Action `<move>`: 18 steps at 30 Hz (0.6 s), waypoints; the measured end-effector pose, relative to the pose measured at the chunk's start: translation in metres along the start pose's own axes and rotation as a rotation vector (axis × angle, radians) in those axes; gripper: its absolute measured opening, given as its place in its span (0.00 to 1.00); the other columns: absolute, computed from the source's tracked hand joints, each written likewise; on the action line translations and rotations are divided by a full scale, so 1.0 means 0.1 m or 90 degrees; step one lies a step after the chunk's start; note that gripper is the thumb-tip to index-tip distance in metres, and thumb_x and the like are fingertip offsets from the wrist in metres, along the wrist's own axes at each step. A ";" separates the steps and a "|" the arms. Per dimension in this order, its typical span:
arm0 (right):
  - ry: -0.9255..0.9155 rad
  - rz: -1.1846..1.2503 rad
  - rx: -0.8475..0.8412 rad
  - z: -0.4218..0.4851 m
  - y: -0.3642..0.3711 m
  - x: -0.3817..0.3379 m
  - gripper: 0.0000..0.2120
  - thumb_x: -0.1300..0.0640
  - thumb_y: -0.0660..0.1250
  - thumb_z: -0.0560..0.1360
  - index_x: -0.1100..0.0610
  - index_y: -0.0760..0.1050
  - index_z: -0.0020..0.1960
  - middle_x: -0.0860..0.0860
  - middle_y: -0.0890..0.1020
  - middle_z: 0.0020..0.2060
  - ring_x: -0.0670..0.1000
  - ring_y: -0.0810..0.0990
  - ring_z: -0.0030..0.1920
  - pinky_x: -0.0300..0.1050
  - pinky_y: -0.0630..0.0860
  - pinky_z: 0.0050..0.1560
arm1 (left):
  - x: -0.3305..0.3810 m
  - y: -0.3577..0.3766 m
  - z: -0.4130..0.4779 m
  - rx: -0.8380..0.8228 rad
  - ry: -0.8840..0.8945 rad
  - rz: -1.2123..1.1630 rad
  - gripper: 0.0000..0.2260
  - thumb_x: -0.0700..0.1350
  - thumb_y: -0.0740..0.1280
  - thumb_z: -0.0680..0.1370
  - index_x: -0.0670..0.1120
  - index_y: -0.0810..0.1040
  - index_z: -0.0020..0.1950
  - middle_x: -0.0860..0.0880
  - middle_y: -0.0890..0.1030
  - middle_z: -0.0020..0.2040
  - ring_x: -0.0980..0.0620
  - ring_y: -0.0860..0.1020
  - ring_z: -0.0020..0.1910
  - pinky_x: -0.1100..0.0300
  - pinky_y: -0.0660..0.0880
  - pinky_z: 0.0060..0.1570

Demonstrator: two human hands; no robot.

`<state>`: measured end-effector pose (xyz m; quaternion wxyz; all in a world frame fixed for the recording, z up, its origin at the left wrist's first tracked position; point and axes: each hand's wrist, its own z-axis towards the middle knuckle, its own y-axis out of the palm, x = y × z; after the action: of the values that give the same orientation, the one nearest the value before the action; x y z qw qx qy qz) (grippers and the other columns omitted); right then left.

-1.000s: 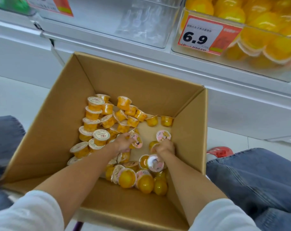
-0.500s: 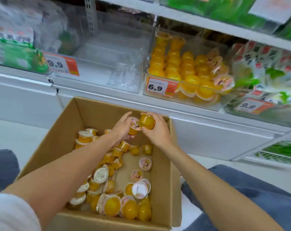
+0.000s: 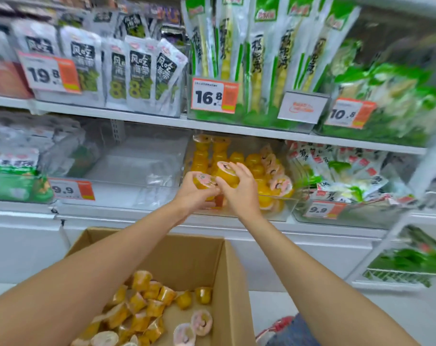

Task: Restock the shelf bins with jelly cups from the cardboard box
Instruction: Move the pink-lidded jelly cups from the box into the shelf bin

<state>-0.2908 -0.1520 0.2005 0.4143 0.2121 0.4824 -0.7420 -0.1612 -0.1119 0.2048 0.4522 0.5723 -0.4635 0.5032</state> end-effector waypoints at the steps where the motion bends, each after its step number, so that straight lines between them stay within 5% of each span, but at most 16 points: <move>1: 0.005 0.001 0.007 0.07 -0.04 0.04 0.25 0.51 0.72 0.73 0.57 0.73 0.68 0.54 0.72 0.69 0.50 0.68 0.70 0.40 0.62 0.70 | 0.04 0.04 0.07 0.017 0.041 0.083 0.27 0.43 0.76 0.70 0.46 0.67 0.64 0.46 0.77 0.58 0.49 0.80 0.51 0.61 0.79 0.41; 7: 0.067 -0.068 0.037 0.61 -0.23 0.48 0.26 0.51 0.68 0.76 0.58 0.70 0.71 0.55 0.69 0.70 0.53 0.67 0.70 0.41 0.61 0.69 | 0.11 0.32 0.68 0.145 0.177 0.427 0.33 0.68 0.71 0.63 0.56 0.68 0.62 0.49 0.78 0.58 0.47 0.75 0.59 0.51 0.74 0.59; 14: 0.024 -0.211 0.066 1.34 -0.28 0.94 0.18 0.51 0.67 0.76 0.50 0.76 0.65 0.56 0.72 0.68 0.54 0.72 0.67 0.45 0.68 0.64 | 0.02 0.73 1.71 0.237 0.318 0.687 0.29 0.67 0.65 0.71 0.51 0.72 0.66 0.45 0.75 0.64 0.45 0.67 0.68 0.52 0.61 0.63; 18: 0.062 -0.311 -0.002 1.71 -0.24 1.05 0.19 0.48 0.64 0.79 0.60 0.76 0.63 0.60 0.79 0.59 0.60 0.77 0.61 0.49 0.72 0.60 | 0.01 0.87 2.14 0.247 0.333 0.807 0.27 0.72 0.60 0.71 0.55 0.79 0.59 0.48 0.76 0.65 0.45 0.68 0.68 0.50 0.60 0.64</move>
<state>-0.3555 -0.3424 0.2149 0.1994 0.1243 0.5402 -0.8081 -0.2138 -0.3366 0.1925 0.0586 0.1235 -0.4854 0.8635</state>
